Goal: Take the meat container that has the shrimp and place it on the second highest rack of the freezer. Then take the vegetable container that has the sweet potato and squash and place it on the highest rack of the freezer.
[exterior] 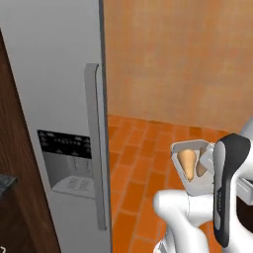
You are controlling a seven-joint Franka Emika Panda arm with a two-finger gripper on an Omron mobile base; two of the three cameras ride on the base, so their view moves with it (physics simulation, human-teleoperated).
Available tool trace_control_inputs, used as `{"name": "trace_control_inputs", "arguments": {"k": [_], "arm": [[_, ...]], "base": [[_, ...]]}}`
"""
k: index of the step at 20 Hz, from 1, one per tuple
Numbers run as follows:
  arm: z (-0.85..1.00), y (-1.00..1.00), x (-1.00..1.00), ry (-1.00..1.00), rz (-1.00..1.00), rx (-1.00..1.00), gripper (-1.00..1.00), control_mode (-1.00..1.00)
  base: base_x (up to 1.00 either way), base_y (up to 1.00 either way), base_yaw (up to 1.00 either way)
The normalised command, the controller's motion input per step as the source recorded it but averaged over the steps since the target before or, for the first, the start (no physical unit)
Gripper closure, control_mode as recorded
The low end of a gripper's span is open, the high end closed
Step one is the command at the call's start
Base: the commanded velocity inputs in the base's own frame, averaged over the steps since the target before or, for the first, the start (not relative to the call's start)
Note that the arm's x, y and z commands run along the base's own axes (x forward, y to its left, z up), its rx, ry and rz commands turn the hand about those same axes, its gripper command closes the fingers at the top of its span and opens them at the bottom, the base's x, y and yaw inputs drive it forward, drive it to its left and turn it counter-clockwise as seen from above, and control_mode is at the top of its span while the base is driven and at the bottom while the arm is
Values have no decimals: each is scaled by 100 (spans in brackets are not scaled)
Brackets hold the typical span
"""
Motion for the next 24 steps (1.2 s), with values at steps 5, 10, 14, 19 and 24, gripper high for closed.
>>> {"name": "trace_control_inputs", "arguments": {"k": [5,10,14,19,24], "arm": [[0,0,0,0,0,0,100,100],[0,0,0,0,0,0,100,100],[0,0,0,0,0,0,100,100],[0,0,0,0,0,0,100,100],[0,0,0,0,0,0,100,100]], "base": [[100,-45,31],[100,-47,53],[72,-36,77],[46,-31,86],[21,-51,80]]}}
